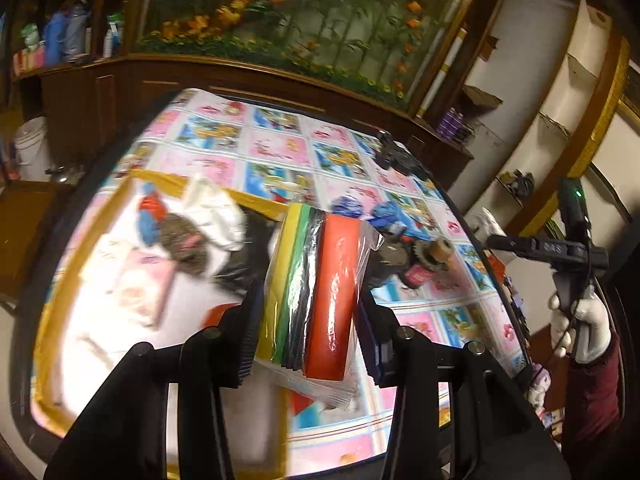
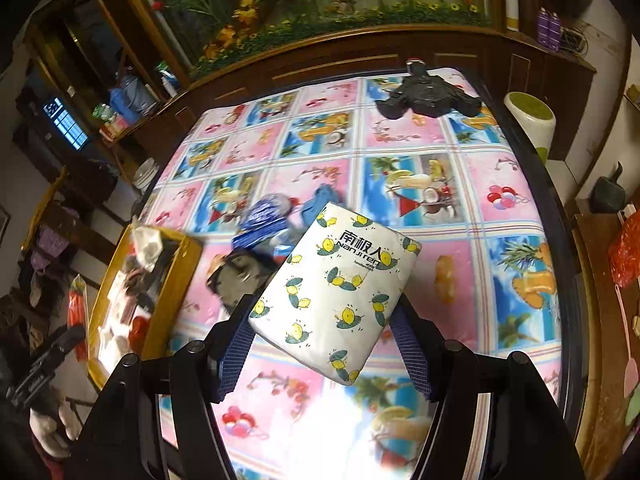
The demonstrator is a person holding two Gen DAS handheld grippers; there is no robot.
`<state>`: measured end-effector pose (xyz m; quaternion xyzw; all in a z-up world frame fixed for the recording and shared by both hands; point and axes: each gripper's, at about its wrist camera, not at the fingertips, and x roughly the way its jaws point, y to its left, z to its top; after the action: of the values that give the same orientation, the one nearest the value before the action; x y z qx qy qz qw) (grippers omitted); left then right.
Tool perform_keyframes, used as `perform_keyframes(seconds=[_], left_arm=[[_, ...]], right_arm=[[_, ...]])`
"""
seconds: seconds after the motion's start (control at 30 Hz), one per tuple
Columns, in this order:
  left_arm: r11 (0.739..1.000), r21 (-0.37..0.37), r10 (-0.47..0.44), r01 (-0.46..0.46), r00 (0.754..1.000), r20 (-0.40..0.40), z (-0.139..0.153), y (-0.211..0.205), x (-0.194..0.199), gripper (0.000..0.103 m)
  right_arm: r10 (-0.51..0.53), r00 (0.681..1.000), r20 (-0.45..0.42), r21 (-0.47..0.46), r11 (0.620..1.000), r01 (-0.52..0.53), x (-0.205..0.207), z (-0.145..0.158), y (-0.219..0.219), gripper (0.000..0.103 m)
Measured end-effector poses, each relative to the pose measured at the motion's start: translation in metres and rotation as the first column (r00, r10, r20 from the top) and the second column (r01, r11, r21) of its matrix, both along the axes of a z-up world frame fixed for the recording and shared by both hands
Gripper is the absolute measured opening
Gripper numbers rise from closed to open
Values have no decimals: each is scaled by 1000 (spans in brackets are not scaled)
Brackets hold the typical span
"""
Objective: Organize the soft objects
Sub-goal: 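Lower sponge pack and tissue pack into the tray and open both grippers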
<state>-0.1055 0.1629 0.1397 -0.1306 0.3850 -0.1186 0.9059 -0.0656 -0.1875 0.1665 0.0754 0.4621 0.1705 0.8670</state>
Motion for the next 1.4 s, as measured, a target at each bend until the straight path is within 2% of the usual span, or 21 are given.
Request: perform_keyframes(seconds=[0.17, 0.23, 0.43, 0.6, 0.9, 1.1, 1.3, 1.4], left_arm=[[993, -12, 120, -121, 992, -38, -9, 56, -9, 41], [987, 7, 159, -158, 986, -47, -15, 72, -11, 41], [975, 31, 223, -221, 970, -95, -37, 106, 10, 41], [973, 45, 231, -227, 965, -122, -50, 120, 41, 41], [975, 25, 222, -222, 955, -198, -76, 136, 96, 41], [977, 21, 214, -214, 952, -219, -83, 138, 122, 41], [978, -16, 199, -209, 948, -250, -96, 140, 139, 41], [977, -42, 193, -210, 949, -247, -100, 139, 140, 47]], right_arm=[[79, 997, -2, -4, 997, -79, -18, 3, 33, 66], [109, 994, -12, 0, 994, -109, -19, 2, 51, 66], [205, 978, -39, 22, 979, -204, -6, -6, 102, 66], [297, 953, -59, 37, 955, -295, 5, -17, 153, 66], [458, 883, -100, 38, 889, -457, 23, -52, 250, 67], [501, 858, -117, 35, 865, -500, 44, -73, 298, 67], [539, 831, -141, 33, 841, -540, 53, -94, 327, 67], [542, 828, -142, -5, 836, -548, 54, -104, 338, 67]])
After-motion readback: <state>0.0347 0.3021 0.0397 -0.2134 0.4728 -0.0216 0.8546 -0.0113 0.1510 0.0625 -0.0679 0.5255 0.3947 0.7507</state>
